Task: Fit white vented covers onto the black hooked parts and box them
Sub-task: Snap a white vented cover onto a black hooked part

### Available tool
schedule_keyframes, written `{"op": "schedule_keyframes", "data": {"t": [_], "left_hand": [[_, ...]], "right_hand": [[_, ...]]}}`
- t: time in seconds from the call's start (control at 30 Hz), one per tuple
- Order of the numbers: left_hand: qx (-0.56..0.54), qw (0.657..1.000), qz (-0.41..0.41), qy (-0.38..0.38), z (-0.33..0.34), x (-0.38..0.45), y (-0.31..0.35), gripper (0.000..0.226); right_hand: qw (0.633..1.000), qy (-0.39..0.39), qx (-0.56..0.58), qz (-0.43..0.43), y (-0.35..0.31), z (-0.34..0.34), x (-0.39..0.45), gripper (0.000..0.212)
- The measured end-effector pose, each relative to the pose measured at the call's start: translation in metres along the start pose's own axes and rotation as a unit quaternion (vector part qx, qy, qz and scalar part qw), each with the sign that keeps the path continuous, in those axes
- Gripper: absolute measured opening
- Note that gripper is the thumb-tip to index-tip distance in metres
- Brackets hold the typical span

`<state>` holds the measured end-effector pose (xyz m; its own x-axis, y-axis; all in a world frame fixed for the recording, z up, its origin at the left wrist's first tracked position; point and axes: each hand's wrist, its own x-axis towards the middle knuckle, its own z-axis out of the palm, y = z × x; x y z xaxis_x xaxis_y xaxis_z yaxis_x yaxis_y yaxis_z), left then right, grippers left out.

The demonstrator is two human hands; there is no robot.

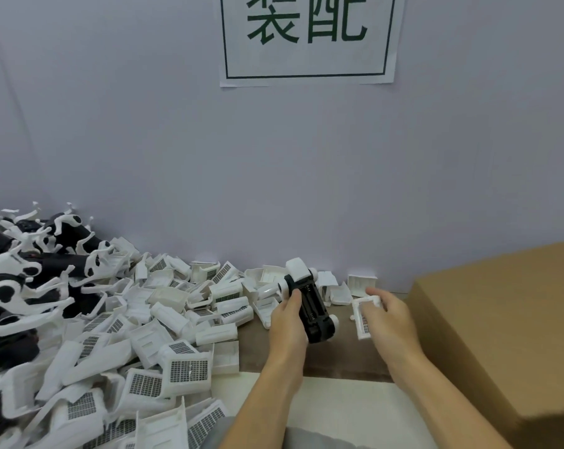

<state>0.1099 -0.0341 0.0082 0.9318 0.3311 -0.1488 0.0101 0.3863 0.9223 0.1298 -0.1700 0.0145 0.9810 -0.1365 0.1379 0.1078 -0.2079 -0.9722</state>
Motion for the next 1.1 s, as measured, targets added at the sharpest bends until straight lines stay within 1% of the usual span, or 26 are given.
{"op": "schedule_keyframes", "data": {"t": [0.03, 0.1, 0.17, 0.23, 0.33, 0.4, 0.47, 0.53, 0.63, 0.77, 0.83, 0.9, 1.0, 1.1], "left_hand": [[0.007, 1.000, 0.004, -0.003, 0.001, -0.001, -0.001, 0.033], [0.014, 1.000, 0.013, -0.005, 0.001, -0.001, -0.003, 0.031], [0.013, 1.000, 0.022, -0.011, 0.000, -0.001, -0.004, 0.030], [0.009, 0.999, 0.028, -0.026, -0.002, 0.002, -0.006, 0.031], [0.003, 0.998, 0.032, -0.051, -0.004, 0.004, -0.007, 0.033], [0.001, 0.997, 0.036, -0.069, -0.003, 0.004, -0.007, 0.040], [0.000, 0.995, 0.044, -0.086, -0.002, 0.002, -0.009, 0.049], [-0.007, 0.993, 0.054, -0.104, 0.000, 0.001, -0.011, 0.053], [0.007, 0.989, 0.075, -0.126, 0.002, -0.001, -0.012, 0.048], [0.004, 0.986, 0.099, -0.133, 0.002, 0.000, -0.012, 0.041], [0.013, 0.987, 0.106, -0.118, 0.001, 0.003, -0.013, 0.038], [0.025, 0.988, 0.102, -0.113, -0.001, 0.004, -0.014, 0.036], [0.042, 0.986, 0.093, -0.129, -0.002, 0.003, -0.014, 0.037], [0.052, 0.984, 0.082, -0.151, -0.002, 0.001, -0.012, 0.036]], "right_hand": [[1.000, -0.016, -0.015, -0.013, -0.001, 0.001, -0.002, 0.038], [0.996, -0.037, -0.060, -0.047, 0.001, 0.005, -0.005, 0.052], [0.992, -0.059, -0.070, -0.092, -0.001, 0.009, -0.008, 0.051], [0.988, -0.082, -0.029, -0.127, -0.006, 0.012, -0.010, 0.051], [0.982, -0.109, 0.048, -0.147, -0.016, 0.011, -0.007, 0.054], [0.978, -0.139, 0.079, -0.136, -0.020, 0.012, -0.007, 0.055], [0.977, -0.158, 0.072, -0.123, -0.019, 0.015, -0.009, 0.054], [0.980, -0.133, 0.057, -0.134, -0.015, 0.018, -0.011, 0.045], [0.981, -0.064, 0.009, -0.185, -0.014, 0.020, -0.013, 0.033], [0.974, -0.025, -0.044, -0.222, -0.010, 0.023, -0.010, 0.030], [0.978, -0.018, -0.040, -0.205, -0.007, 0.022, -0.006, 0.031], [0.986, -0.021, -0.004, -0.165, -0.004, 0.019, -0.001, 0.032], [0.991, -0.049, 0.050, -0.111, 0.000, 0.015, 0.002, 0.029], [0.990, -0.080, 0.078, -0.092, 0.004, 0.014, 0.002, 0.024]]}}
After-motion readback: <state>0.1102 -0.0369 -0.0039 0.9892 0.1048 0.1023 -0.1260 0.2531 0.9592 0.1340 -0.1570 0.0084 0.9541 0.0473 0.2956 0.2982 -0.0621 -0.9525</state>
